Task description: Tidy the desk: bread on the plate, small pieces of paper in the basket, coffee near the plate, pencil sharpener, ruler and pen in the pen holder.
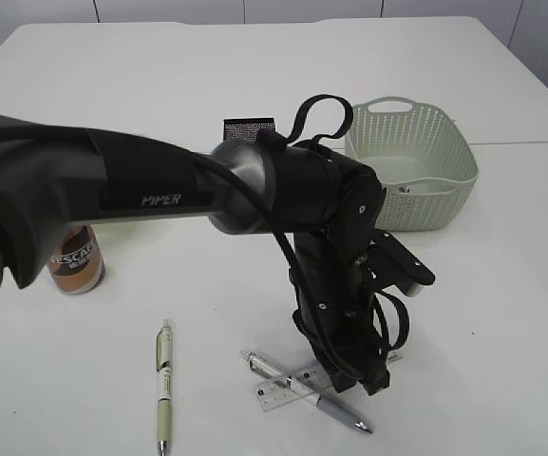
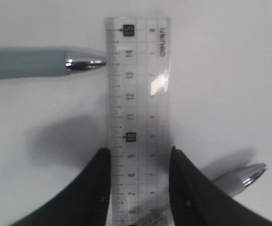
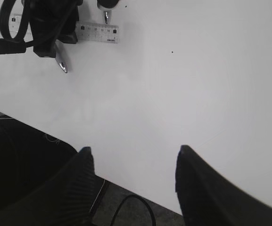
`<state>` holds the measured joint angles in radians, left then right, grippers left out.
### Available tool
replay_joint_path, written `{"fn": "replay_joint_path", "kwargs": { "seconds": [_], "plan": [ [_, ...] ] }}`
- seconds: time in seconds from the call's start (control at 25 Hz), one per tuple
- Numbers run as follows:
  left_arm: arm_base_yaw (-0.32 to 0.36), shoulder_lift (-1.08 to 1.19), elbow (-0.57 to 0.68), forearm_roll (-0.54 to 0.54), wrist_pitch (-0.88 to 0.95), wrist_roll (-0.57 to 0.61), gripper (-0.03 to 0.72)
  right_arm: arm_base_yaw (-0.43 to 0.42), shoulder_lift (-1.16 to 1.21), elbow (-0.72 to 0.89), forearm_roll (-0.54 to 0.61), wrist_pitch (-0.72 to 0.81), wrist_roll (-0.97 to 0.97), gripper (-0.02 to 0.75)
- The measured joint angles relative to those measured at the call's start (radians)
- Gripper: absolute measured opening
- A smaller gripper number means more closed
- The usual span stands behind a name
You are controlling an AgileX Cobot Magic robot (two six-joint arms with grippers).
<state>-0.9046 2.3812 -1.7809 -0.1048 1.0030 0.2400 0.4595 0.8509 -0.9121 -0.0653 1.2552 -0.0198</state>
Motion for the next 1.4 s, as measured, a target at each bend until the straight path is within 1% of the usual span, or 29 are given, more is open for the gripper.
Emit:
{"fn": "replay_joint_path", "kwargs": {
  "seconds": [0.2,0.4,0.96,1.2,1.4],
  "plan": [
    [0.0,0.0,0.0,0.001,0.009,-0.004,0.276,0.0,0.0,0.0,0.0,0.0,0.0,0.405],
    [0.0,-0.002,-0.002,0.001,0.056,-0.01,0.275,0.0,0.0,0.0,0.0,0.0,0.0,0.405],
    [0.0,0.022,-0.074,0.001,0.153,-0.036,0.27,0.0,0.0,0.0,0.0,0.0,0.0,0.405],
    [0.0,0.023,-0.131,0.002,0.178,-0.079,0.269,0.0,0.0,0.0,0.006,0.0,0.0,0.405],
    [0.0,0.023,-0.155,0.002,0.2,-0.104,0.27,0.0,0.0,0.0,0.007,0.0,0.0,0.405]
  ]
}}
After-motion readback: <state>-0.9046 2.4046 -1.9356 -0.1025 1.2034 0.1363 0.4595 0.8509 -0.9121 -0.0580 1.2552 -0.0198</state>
